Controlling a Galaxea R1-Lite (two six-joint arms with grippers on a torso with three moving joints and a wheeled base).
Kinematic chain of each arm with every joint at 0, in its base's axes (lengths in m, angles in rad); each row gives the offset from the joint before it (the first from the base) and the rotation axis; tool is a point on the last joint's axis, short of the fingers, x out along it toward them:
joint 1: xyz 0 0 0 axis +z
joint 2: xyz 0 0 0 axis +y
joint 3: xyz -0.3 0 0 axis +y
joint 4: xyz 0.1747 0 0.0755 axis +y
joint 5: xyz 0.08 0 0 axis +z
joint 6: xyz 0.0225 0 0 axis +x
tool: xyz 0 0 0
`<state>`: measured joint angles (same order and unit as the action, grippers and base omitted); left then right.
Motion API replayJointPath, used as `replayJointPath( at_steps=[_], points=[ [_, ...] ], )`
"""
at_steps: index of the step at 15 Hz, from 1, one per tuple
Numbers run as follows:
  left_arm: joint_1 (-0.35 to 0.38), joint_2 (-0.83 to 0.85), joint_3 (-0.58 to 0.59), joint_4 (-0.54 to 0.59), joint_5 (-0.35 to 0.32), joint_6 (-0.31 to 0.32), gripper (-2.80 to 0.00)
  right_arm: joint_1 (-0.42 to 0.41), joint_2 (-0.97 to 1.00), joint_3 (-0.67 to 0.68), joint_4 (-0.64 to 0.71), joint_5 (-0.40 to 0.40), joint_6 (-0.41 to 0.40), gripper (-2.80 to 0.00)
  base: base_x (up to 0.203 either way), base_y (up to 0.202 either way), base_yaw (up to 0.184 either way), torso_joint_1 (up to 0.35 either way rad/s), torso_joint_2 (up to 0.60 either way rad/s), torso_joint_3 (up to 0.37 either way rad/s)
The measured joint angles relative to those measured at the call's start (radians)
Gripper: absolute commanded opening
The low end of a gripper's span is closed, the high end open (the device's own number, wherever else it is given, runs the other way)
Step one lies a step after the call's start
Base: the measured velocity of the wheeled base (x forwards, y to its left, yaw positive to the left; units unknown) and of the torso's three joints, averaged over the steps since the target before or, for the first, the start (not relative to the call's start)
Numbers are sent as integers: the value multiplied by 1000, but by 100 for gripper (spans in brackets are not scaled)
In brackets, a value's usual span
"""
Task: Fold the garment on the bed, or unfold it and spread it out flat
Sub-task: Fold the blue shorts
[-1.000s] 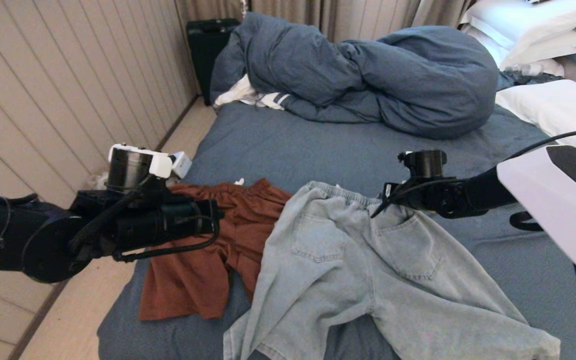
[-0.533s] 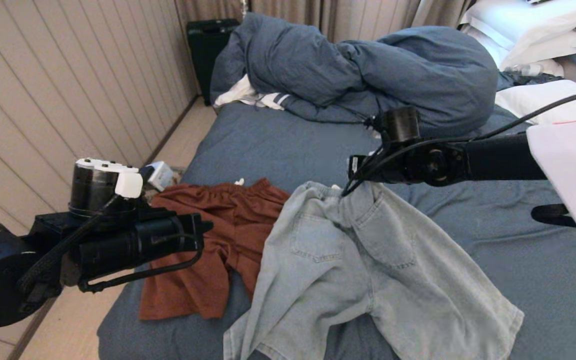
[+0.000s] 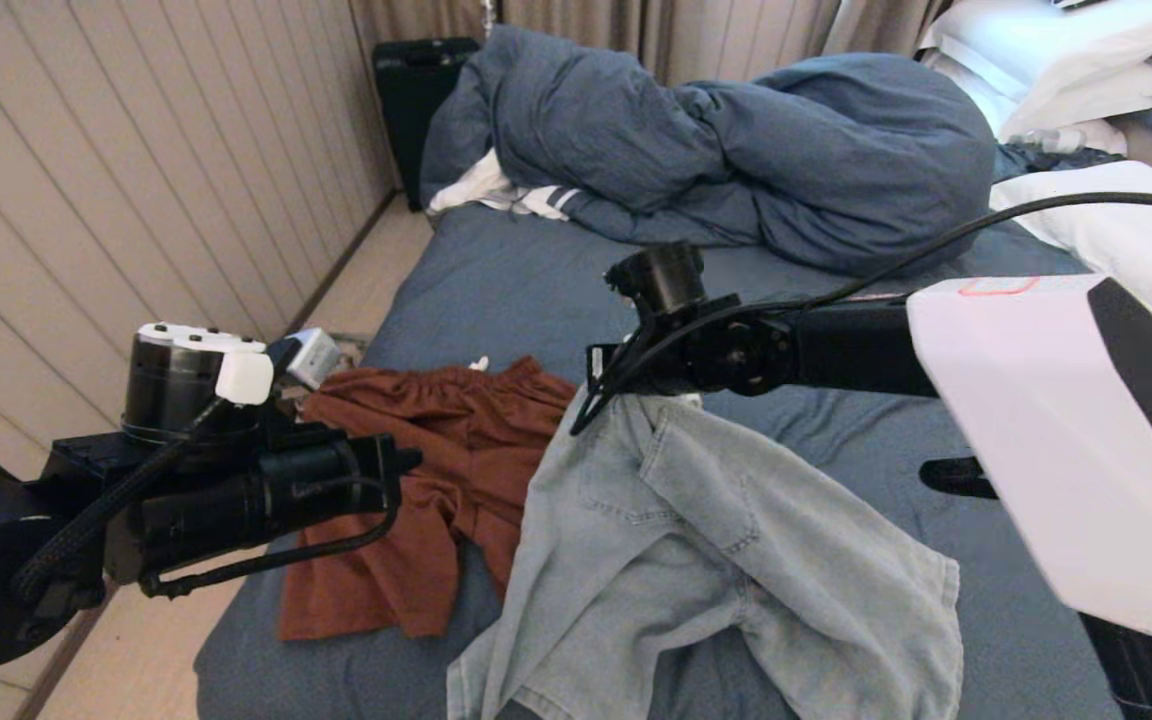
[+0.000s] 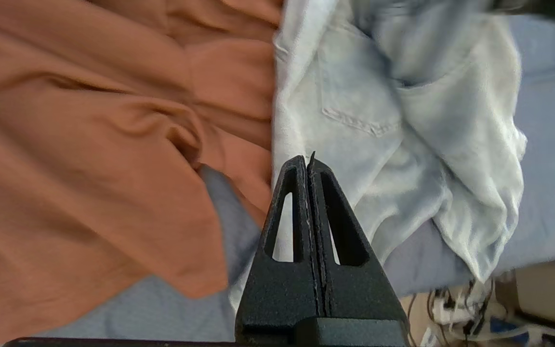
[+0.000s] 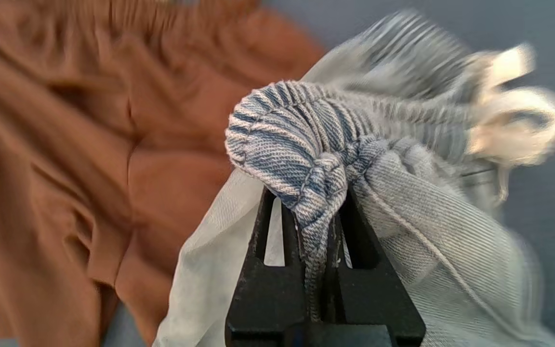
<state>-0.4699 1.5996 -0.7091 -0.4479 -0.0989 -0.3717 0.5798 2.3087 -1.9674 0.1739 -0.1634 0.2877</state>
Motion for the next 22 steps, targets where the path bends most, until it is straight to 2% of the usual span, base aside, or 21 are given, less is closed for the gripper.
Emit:
replayJointPath(
  at_steps=[1, 2, 7, 14, 16, 18, 19, 22],
  points=[
    [-1, 0, 1, 0, -3, 0, -280, 11, 17, 0, -5, -1, 0, -280, 0, 0, 0, 0, 0, 0],
    [-1, 0, 1, 0, -6, 0, -280, 17, 33, -2, -11, -3, -1, 0, 0, 0, 0, 0, 0, 0],
    [-19, 8, 13, -1, -21, -1, -280, 24, 77, -1, -56, -12, -4, 0, 0, 0, 0, 0, 0, 0],
    [-44, 11, 22, -2, -21, -4, -280, 49, 36, 3, -58, -13, 2, 0, 0, 0, 0, 0, 0, 0],
    [-44, 11, 23, -1, -21, -3, -280, 40, -8, 8, -52, -14, 4, 0, 0, 0, 0, 0, 0, 0],
    [-44, 11, 25, -1, -20, -4, -280, -9, -67, 36, -49, -15, 4, 0, 0, 0, 0, 0, 0, 0],
    [-44, 10, 26, -1, -20, -4, -280, -55, -108, 74, -48, -18, 5, -280, 0, 0, 0, 0, 0, 0],
    [-44, 9, 26, -2, -21, -4, -280, -169, -237, 265, -47, -19, 0, -280, 0, 0, 0, 0, 0, 0]
  ],
)
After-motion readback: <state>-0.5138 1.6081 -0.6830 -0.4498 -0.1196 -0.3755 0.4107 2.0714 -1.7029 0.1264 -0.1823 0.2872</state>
